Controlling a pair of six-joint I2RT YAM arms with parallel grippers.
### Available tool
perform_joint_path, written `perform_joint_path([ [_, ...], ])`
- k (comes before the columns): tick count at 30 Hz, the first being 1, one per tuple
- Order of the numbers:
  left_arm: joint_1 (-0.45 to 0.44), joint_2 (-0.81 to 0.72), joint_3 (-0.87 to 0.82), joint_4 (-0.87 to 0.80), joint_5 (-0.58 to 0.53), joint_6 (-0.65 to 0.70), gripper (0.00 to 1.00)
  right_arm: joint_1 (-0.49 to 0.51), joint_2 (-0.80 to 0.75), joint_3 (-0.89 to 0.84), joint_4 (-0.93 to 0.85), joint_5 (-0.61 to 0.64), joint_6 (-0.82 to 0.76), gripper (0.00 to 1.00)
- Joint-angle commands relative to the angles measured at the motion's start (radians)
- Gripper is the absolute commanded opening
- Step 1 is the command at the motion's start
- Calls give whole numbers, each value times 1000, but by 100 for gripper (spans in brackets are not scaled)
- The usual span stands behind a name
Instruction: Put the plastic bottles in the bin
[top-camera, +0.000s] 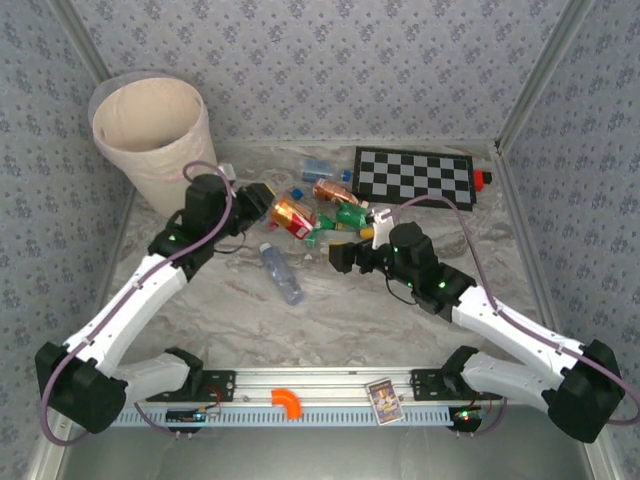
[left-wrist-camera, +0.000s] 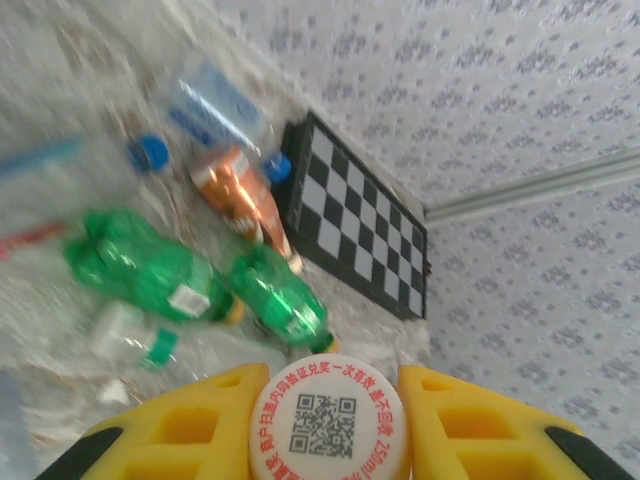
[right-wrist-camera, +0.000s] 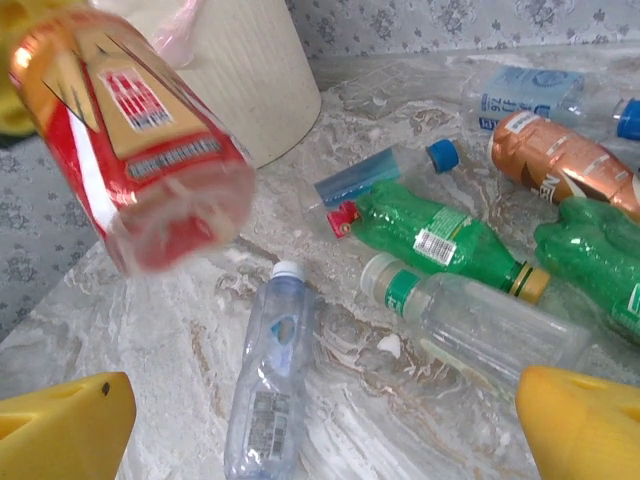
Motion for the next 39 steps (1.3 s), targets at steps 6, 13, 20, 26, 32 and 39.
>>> perform_joint_path([
  [6, 133, 45, 304, -342, -177, 439, 30, -14, 155, 188, -67, -18, -83, 99],
  [13, 150, 152, 554, -446, -400, 695, 30, -30, 245, 314, -94, -50, -100, 100],
  [20, 269, 246, 720, -389, -430, 733, 31, -35, 274, 362, -98, -101, -79, 99],
  [26, 375, 327, 806, -291, -435, 699, 31, -33, 288, 413, -136, -122, -68, 100],
  [32, 444, 434, 916, -220, -469, 700, 31, -20, 325, 483, -146, -128, -70, 99],
  [39, 510, 596, 1043, -163, -437, 702, 31, 13, 378, 580, -189, -126, -78, 99],
])
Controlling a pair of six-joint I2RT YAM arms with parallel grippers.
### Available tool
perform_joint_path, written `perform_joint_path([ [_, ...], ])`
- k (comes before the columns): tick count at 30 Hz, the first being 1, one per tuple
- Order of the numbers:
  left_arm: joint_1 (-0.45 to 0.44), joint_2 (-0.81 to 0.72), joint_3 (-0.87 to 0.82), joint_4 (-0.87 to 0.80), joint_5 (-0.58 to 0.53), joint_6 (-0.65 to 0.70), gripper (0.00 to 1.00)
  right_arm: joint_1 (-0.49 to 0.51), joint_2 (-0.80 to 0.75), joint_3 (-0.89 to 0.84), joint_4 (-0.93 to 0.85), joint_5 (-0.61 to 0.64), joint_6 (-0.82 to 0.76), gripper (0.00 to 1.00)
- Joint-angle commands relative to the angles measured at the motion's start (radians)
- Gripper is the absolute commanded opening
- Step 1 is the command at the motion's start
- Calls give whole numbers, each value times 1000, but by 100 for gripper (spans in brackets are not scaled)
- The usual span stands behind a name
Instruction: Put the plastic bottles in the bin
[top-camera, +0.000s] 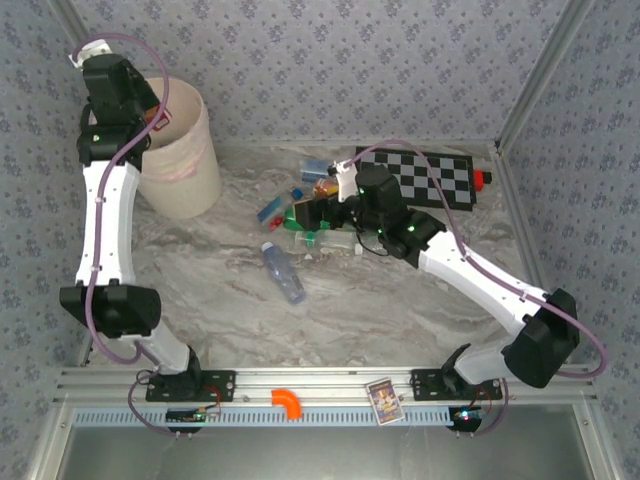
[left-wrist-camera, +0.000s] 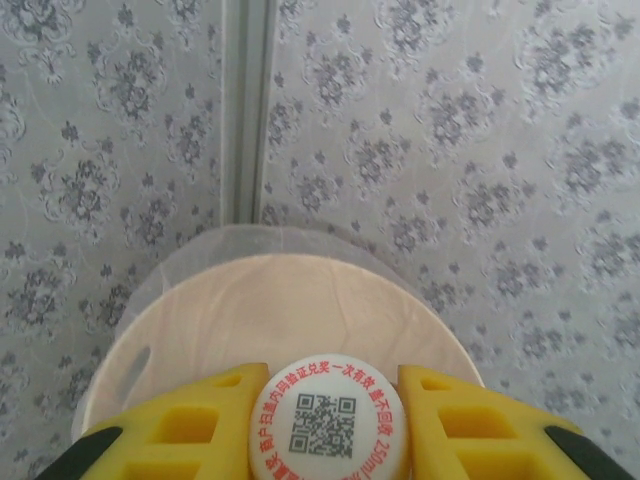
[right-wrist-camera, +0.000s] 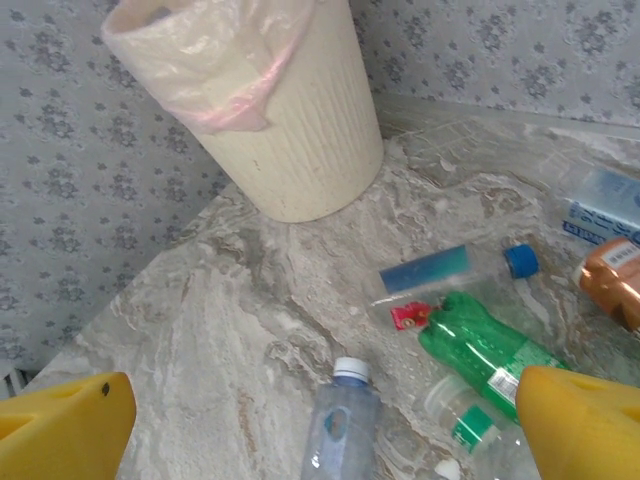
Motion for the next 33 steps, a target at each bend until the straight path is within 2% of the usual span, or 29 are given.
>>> perform_joint_path([
  [1, 29, 94, 116, 37, 24, 16, 32, 18, 25, 81, -44, -9, -11, 100],
  [4, 54, 179, 167, 43, 95, 20, 33, 24, 34, 107, -59, -4, -13, 100],
  [9, 58, 285, 232, 34, 136, 20, 35, 31, 37, 120, -81, 9, -18, 100],
  [11, 59, 318, 261, 17, 141, 9, 39, 31, 37, 120, -89, 14, -20, 99],
  [12, 59, 327, 270, 11, 142, 6, 44, 32, 38, 123, -95, 15, -22, 100],
  [14, 59, 333, 275, 3, 149, 0, 71, 33, 37, 126, -106, 18, -25, 99],
  [17, 59, 317, 280, -14, 163, -17, 100, 31, 37, 121, -102, 15, -27, 99],
  [28, 30, 192, 264, -187, 288, -140, 100, 29, 13, 92, -73, 6, -35, 99],
  [33, -33, 80, 101, -212, 297, -188, 100, 22, -32, 62, -58, 12, -42, 99],
])
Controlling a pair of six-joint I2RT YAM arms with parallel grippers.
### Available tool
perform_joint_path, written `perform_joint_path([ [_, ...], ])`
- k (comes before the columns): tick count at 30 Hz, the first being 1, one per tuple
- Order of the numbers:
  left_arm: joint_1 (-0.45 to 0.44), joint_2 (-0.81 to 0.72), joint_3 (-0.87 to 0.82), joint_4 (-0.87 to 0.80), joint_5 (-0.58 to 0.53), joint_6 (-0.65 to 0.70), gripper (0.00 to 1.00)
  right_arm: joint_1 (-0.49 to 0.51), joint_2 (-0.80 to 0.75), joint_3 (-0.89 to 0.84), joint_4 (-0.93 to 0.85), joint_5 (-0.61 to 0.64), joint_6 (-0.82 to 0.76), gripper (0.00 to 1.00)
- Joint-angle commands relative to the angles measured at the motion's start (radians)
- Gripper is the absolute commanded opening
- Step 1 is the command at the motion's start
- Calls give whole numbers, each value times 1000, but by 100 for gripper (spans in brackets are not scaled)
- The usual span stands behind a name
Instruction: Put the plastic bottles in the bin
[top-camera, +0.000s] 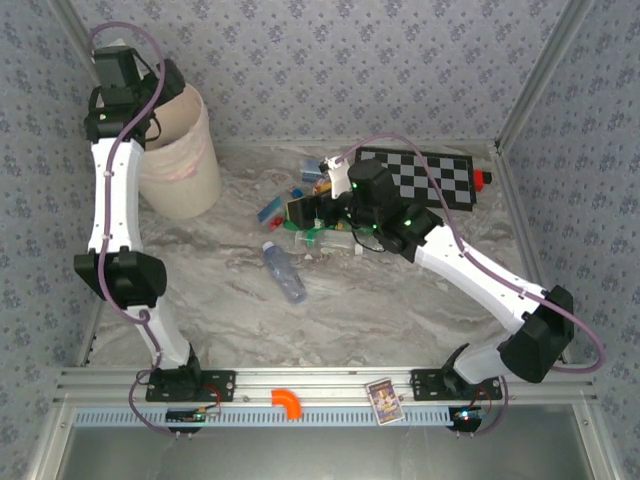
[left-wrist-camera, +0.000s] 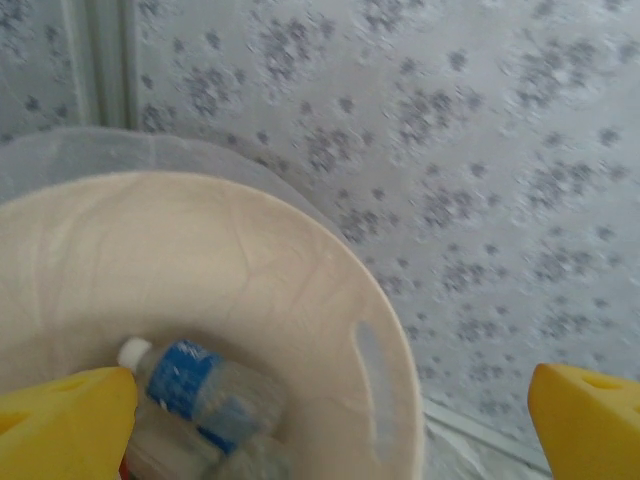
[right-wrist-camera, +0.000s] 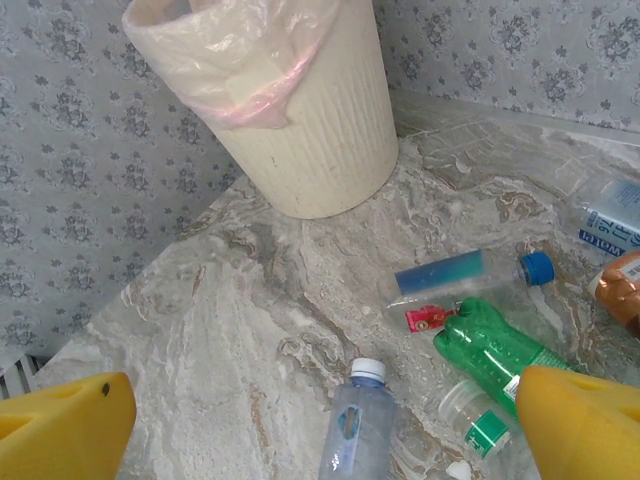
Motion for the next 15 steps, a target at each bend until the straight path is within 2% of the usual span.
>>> perform_joint_path([
  [1, -45, -108, -110, -40, 29, -62, 100, -4, -61, -25, 22, 3, -22, 99],
  [8, -153, -297, -433, -37, -3, -172, 97, -22, -143, -105, 53, 7, -22, 99],
  [15, -290, -480, -813, 82, -66, -305, 93, -47, -216, -193, 83, -1, -9, 99],
])
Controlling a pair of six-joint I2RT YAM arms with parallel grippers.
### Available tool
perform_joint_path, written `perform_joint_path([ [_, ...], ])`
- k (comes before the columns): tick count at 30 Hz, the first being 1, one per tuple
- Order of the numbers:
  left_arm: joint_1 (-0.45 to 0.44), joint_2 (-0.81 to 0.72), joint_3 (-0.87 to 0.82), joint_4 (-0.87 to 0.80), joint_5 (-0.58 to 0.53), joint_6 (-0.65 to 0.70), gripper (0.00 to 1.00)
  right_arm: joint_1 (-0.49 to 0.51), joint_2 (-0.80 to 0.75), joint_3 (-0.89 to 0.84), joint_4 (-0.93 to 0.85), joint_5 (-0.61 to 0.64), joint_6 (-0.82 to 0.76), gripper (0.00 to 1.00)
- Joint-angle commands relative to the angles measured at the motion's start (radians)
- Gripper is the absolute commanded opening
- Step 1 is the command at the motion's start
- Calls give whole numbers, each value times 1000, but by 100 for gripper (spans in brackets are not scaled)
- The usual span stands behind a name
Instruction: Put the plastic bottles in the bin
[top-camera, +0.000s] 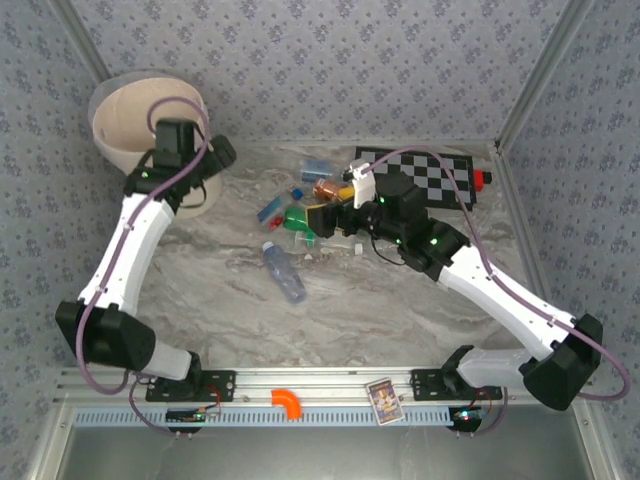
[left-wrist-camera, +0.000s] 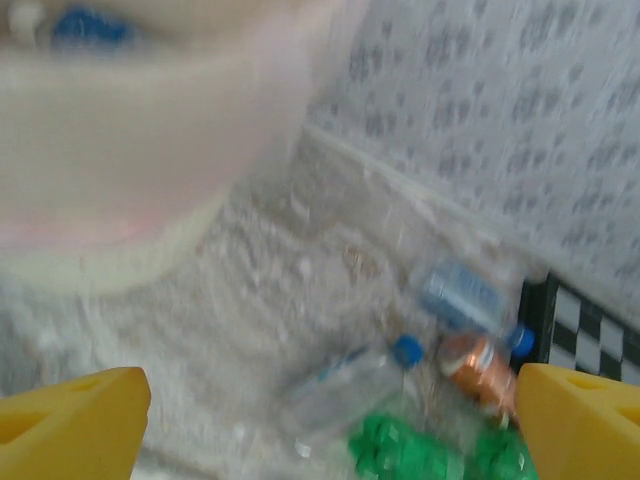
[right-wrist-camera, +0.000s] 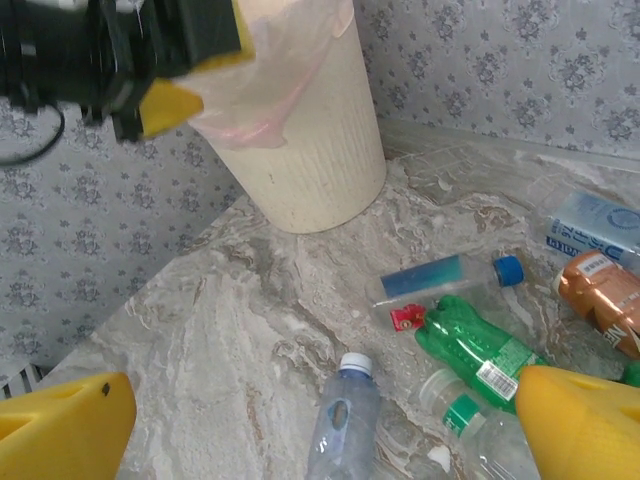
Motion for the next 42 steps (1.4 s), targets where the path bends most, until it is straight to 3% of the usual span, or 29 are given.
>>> perform_joint_path([
  [1, -62, -75, -120, 58, -52, -103, 93, -13, -38, -31, 35, -3, -4, 99],
  [9, -200, -73, -379, 99, 33, -276, 90, -30, -75, -83, 61, -15, 12, 99],
  [21, -374, 1, -536, 156, 41, -475, 84, -51, -103, -124, 75, -21, 28, 99],
  [42, -413, 239, -525, 234, 103, -512, 76, -55, -114, -136, 67, -27, 39, 99],
])
